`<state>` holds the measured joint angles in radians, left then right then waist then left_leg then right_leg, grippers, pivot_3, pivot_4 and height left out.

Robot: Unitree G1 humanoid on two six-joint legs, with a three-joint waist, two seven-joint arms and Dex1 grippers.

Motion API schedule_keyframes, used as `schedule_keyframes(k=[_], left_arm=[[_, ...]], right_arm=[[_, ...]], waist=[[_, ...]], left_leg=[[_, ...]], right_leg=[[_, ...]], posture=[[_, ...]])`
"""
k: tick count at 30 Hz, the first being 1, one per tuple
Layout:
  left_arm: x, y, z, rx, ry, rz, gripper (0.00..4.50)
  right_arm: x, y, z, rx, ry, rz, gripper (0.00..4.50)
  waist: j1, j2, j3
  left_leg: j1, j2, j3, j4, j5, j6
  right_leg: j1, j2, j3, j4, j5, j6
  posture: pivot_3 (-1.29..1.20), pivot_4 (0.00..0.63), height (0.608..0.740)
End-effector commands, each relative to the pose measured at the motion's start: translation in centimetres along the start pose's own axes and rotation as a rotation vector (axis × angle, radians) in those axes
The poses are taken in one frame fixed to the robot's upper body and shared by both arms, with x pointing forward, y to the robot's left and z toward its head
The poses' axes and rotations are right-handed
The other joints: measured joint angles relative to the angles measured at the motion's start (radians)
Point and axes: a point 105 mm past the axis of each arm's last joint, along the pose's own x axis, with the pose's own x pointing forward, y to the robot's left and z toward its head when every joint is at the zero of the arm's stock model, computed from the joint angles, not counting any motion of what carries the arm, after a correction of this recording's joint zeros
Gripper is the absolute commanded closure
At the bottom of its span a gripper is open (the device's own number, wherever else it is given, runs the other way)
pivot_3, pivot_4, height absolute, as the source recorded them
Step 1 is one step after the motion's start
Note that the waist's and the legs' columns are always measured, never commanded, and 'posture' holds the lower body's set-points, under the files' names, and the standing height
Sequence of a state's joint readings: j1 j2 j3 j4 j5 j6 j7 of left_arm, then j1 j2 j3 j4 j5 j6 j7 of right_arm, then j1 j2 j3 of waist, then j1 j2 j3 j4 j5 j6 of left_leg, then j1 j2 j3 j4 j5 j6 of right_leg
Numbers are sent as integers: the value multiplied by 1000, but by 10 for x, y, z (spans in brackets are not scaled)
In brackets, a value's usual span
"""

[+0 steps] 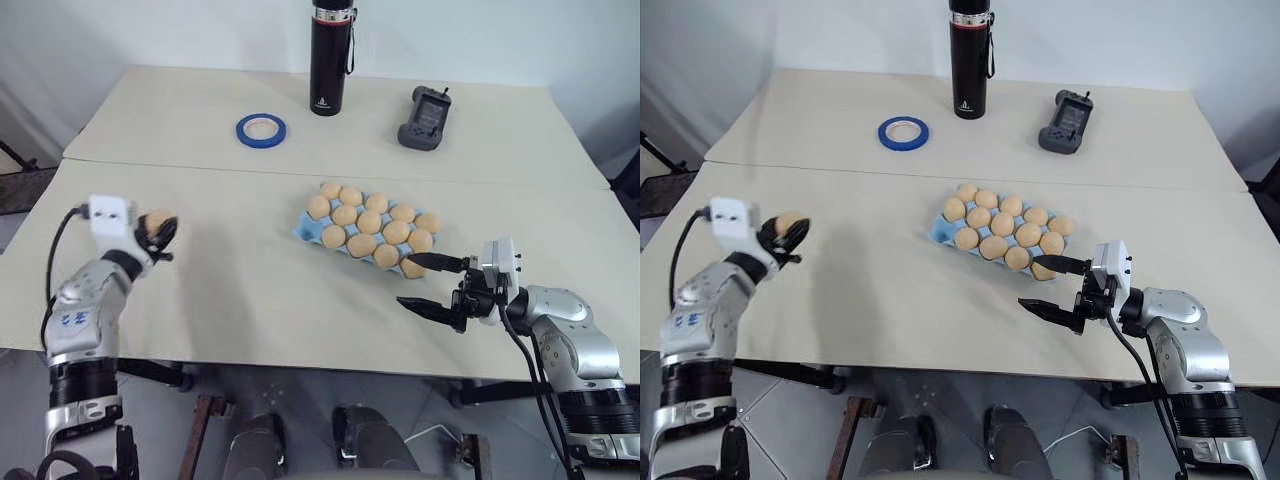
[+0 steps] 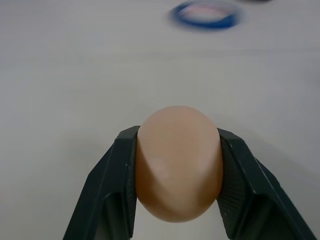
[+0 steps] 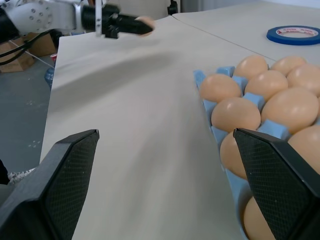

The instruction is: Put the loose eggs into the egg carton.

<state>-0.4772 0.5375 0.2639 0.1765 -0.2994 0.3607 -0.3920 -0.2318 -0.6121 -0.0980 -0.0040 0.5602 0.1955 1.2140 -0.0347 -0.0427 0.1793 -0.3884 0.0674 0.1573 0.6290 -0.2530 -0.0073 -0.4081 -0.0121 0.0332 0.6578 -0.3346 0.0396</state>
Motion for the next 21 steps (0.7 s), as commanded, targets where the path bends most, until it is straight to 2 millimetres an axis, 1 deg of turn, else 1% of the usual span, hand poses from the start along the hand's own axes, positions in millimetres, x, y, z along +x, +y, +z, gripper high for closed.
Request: schedule_keyframes(k=[1,3,6,8,11,16,21], left_arm=[[28,-40,33,20,-126,-203,2807],[41,-63,41,31,-161,-317,2807],[55,-92,46,8,-182,-470,2807],[60,-102,48,-2,-193,-533,2807],[71,-121,42,16,-150,-630,2807],[78,-141,36,47,-104,-756,2807],[83,-146,35,68,-91,-784,2807]], right_arm=[[-5,-2,15,-65,-50,-14,0],[-6,-2,19,-76,-83,-27,0],[-7,-5,20,-78,-92,-78,0],[-8,-5,19,-77,-98,-96,0],[-11,-4,22,-83,-130,-143,0],[-17,1,16,-75,-118,-206,0],[-21,8,13,-67,-114,-235,0]], waist=[[7,0,0],[8,0,0],[4,0,0],[-2,0,0],[-3,0,0],[1,0,0],[1,0,0]], left_leg=[[0,0,0,0,0,0],[0,0,0,1,1,0],[0,0,2,1,3,3],[-1,0,4,1,3,2],[-1,1,4,1,3,1],[-1,0,4,1,3,1],[-1,0,5,2,3,2]], right_leg=[[0,0,0,0,0,0],[0,1,0,0,0,0],[0,1,1,0,0,1],[-1,2,3,0,0,2],[-3,3,4,0,-1,3],[-3,3,4,1,-1,3],[-3,3,5,1,-1,3]], posture=[[0,150,740],[0,150,740],[0,150,740],[0,150,740],[0,150,740],[0,150,740],[0,150,740]])
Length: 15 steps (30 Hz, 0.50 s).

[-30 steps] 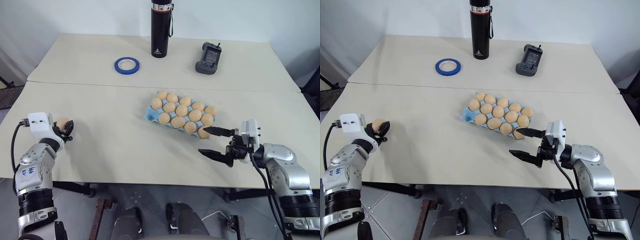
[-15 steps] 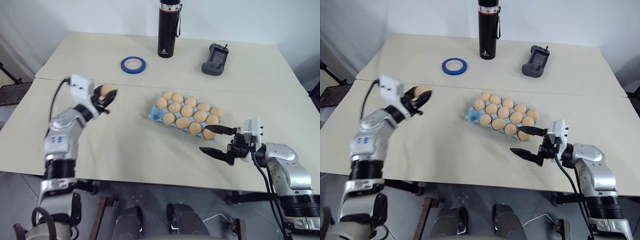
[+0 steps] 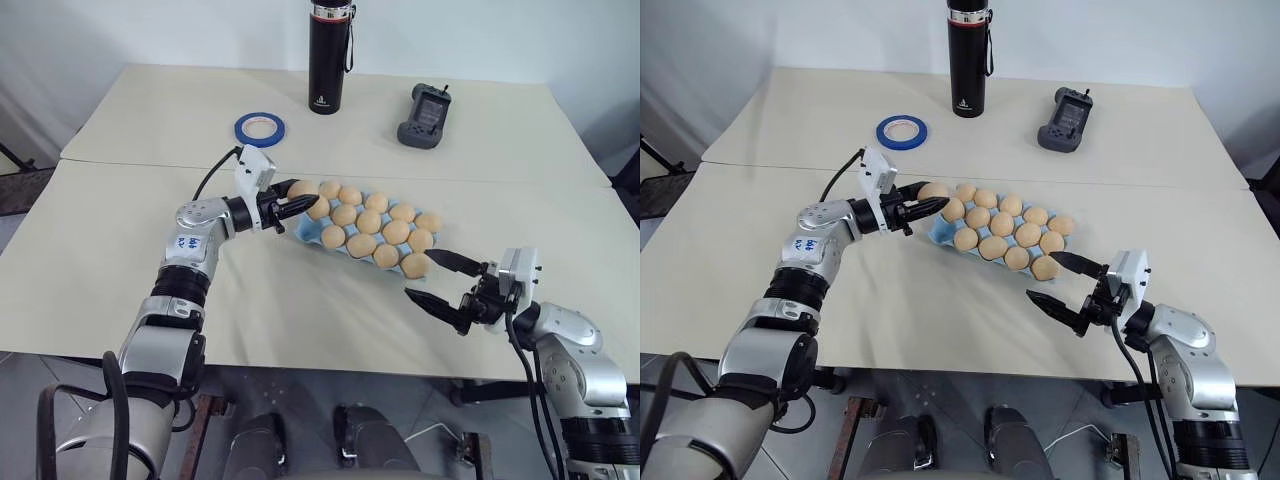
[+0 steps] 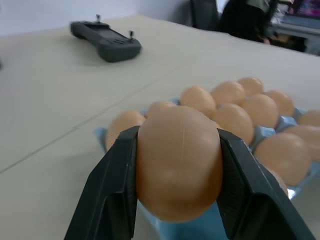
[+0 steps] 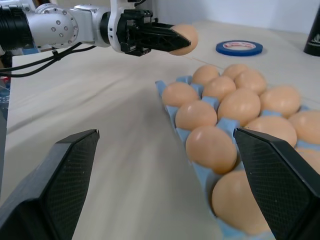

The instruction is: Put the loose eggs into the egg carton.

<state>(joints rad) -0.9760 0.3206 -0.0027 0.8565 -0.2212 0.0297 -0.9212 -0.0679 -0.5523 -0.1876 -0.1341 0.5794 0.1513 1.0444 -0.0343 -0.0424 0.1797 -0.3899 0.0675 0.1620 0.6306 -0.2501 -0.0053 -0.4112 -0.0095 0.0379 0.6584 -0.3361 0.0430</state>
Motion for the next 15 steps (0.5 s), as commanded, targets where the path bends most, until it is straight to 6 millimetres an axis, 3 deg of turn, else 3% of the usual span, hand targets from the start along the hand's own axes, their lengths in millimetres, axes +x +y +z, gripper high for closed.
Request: schedule_keyframes(k=[1,3,12,15], left_arm=[[8,-1,14,58,-12,-34,2807],[11,-6,12,50,-3,-72,2807],[8,-4,6,28,32,-56,13],[3,-2,9,29,26,-44,13]], right_arm=[[-4,3,13,-52,-44,-28,0],[-6,5,13,-50,-41,-37,0],[-5,4,11,-49,-27,-33,0],[-3,2,12,-53,-24,-24,0]], waist=[[1,0,0],[2,0,0],[1,0,0],[0,0,0]], left_leg=[[0,0,0,0,0,0],[0,0,-1,0,0,0],[0,0,-1,0,0,0],[0,0,-1,0,0,0]], right_leg=[[0,0,0,0,0,0],[0,0,0,0,0,0],[0,0,0,1,0,0],[0,0,0,1,0,0]], posture=[[0,150,740],[0,150,740],[0,150,740],[0,150,740]])
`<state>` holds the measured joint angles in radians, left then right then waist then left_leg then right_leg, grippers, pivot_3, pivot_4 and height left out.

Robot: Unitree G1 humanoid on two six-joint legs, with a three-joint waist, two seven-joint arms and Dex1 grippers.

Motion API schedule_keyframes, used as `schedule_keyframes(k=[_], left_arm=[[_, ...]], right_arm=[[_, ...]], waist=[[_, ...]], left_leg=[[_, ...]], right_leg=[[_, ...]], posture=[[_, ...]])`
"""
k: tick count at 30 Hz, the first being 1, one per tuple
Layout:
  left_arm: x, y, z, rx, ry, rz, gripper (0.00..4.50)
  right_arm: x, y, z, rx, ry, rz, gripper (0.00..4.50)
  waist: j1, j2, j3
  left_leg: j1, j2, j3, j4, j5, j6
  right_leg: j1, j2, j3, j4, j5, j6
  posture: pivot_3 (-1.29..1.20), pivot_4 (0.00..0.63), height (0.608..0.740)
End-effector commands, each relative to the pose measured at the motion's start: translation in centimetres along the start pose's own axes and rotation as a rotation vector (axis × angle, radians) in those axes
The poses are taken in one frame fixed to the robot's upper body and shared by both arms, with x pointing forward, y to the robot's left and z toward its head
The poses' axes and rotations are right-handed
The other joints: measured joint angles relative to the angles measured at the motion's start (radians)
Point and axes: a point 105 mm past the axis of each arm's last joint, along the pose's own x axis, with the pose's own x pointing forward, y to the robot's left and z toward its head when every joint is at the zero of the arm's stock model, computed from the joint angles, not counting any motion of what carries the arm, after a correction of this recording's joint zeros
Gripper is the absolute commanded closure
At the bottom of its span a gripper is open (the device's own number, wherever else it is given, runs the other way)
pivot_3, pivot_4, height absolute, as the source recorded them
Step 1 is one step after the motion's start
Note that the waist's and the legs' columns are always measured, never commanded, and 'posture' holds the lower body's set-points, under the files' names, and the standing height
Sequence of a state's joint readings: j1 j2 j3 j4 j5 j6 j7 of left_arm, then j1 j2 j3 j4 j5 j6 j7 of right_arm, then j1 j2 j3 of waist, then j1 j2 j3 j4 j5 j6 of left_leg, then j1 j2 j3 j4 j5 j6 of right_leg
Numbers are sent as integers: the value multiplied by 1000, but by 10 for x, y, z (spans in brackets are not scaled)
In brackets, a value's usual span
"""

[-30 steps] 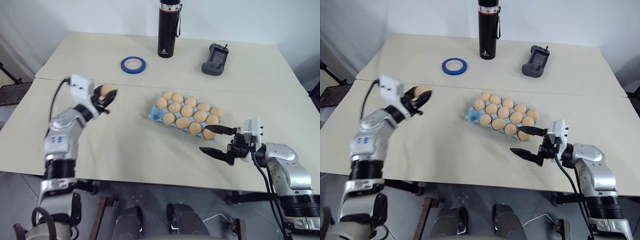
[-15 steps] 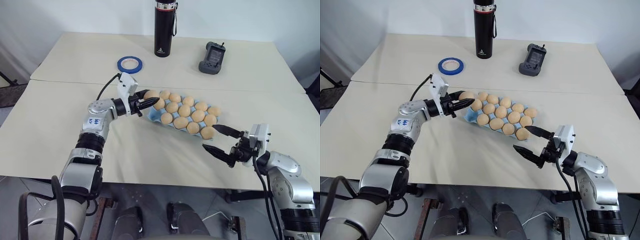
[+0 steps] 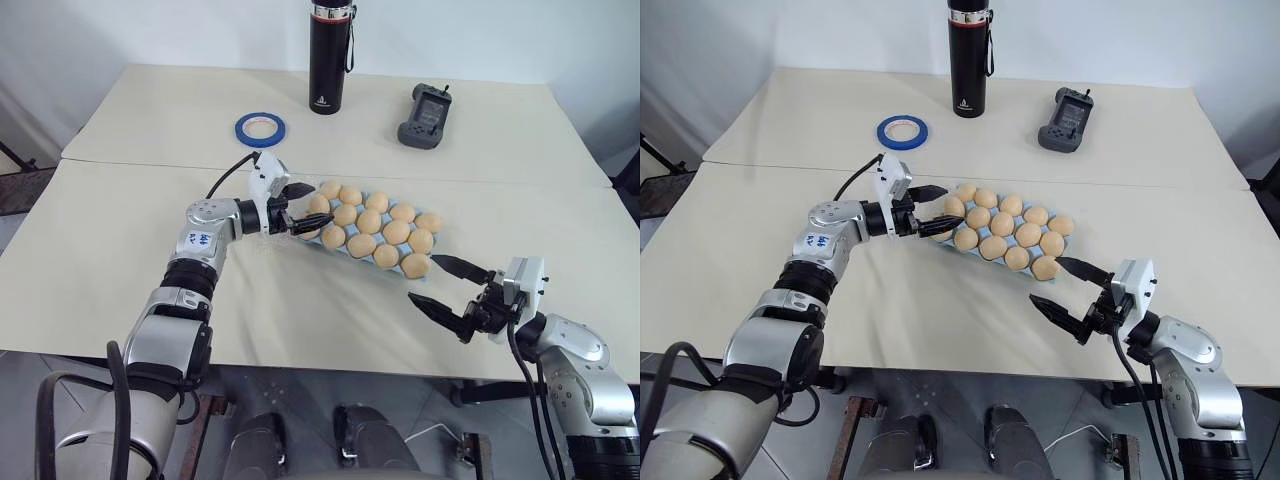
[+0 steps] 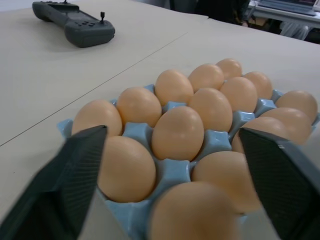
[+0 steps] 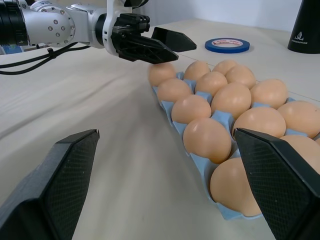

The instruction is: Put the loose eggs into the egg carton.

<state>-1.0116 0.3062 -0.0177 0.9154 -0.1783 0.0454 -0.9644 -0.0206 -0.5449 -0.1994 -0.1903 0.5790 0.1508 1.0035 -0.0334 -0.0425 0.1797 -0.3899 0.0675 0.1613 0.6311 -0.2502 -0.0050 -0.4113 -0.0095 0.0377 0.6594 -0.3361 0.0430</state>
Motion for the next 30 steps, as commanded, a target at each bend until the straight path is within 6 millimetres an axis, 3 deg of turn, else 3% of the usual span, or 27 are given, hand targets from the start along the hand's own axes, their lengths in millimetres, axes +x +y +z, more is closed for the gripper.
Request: schedule_keyframes(k=[1,8,12,20,30], left_arm=[[-7,4,17,48,-39,12,13],[-42,13,38,91,-160,102,13],[-65,11,31,23,-166,108,13],[-117,-9,-16,55,15,76,13],[-149,-14,-17,94,48,143,13]], right_arm=[[1,-3,11,-45,-22,13,0],[1,-8,13,-62,-1,38,0],[1,-13,16,-75,9,62,0],[11,-24,17,-94,40,131,0],[21,-27,18,-94,52,183,0]], waist=[[-1,0,0],[-4,0,0],[-5,0,0],[-12,0,0],[-14,0,0]], left_leg=[[0,0,0,0,0,0],[0,0,0,0,0,0],[0,1,0,0,0,0],[2,1,-1,1,1,0],[1,0,-2,0,-1,3]], right_leg=[[0,0,0,0,0,0],[0,0,0,1,0,0],[0,0,0,2,0,0],[1,-1,-1,3,0,0],[1,-2,-1,2,0,-1]], posture=[[0,150,740],[0,150,740],[0,150,740],[0,150,740],[0,150,740]])
